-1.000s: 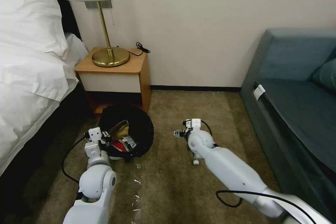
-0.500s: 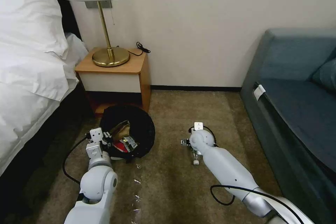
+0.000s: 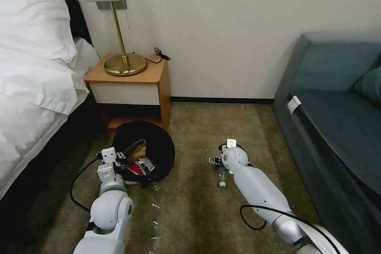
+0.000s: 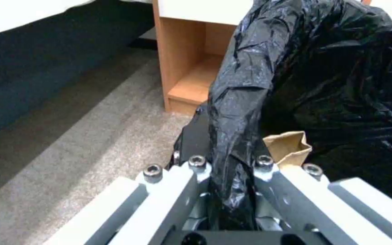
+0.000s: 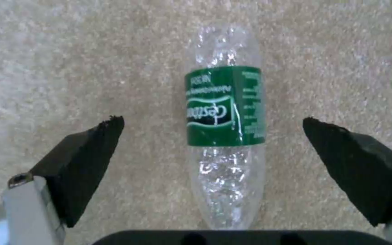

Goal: Pick up the trash bin, then pick up the garbage on the floor and place it into the trash bin.

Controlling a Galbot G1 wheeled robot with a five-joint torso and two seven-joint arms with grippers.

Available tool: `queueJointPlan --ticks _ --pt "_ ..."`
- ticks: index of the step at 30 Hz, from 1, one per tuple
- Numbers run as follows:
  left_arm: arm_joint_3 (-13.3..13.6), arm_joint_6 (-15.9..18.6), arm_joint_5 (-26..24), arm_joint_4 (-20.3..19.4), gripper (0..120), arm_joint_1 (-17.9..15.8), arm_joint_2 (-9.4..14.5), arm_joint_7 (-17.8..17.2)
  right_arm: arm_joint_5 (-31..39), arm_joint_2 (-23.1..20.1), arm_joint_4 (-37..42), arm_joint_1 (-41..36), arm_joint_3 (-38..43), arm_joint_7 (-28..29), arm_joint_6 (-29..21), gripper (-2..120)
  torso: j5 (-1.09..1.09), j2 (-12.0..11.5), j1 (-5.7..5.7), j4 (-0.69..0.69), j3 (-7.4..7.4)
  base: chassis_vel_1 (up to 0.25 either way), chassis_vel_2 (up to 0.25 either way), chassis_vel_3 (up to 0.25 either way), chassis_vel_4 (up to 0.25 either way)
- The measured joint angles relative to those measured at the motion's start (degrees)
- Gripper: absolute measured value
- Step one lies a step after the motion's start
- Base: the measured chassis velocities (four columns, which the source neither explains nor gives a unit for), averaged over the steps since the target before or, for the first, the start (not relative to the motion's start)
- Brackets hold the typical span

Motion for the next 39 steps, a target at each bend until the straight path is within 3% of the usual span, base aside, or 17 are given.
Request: queueJointPlan --ticks 10,13,23,32,39 --pt "-0.3 0.0 0.2 -0.8 3 1.0 0.0 -0.1 -5.1 0.8 -3.2 -0.2 0.9 -4.4 2.9 100 0.0 0.0 0.0 0.0 0.0 0.0 0.0 0.0 0.0" --pt "-0.5 0.0 0.6 -1.2 3 1.5 -0.1 -0.1 -10.4 2.0 -6.4 -0.2 1.4 -8.9 5.8 100 0.0 0.0 0.0 0.0 0.0 0.0 0.0 0.0 0.0" --pt "-0.7 0.0 0.8 -1.4 3 1.6 -0.3 -0.2 -14.4 2.8 -9.9 -0.1 1.9 -12.0 8.6 99 0.0 0.0 0.0 0.0 0.0 0.0 0.0 0.0 0.0" --pt "-0.7 0.0 1.2 -1.7 3 1.9 -0.5 -0.2 -17.3 3.9 -13.6 0.0 3.3 -14.6 11.5 79 0.0 0.0 0.0 0.0 0.0 0.0 0.0 0.0 0.0" --pt "-0.8 0.0 1.2 -1.9 3 1.9 -0.6 -0.2 -18.1 4.2 -14.3 -0.2 3.7 -15.2 13.1 53 0.0 0.0 0.0 0.0 0.0 0.0 0.0 0.0 0.0"
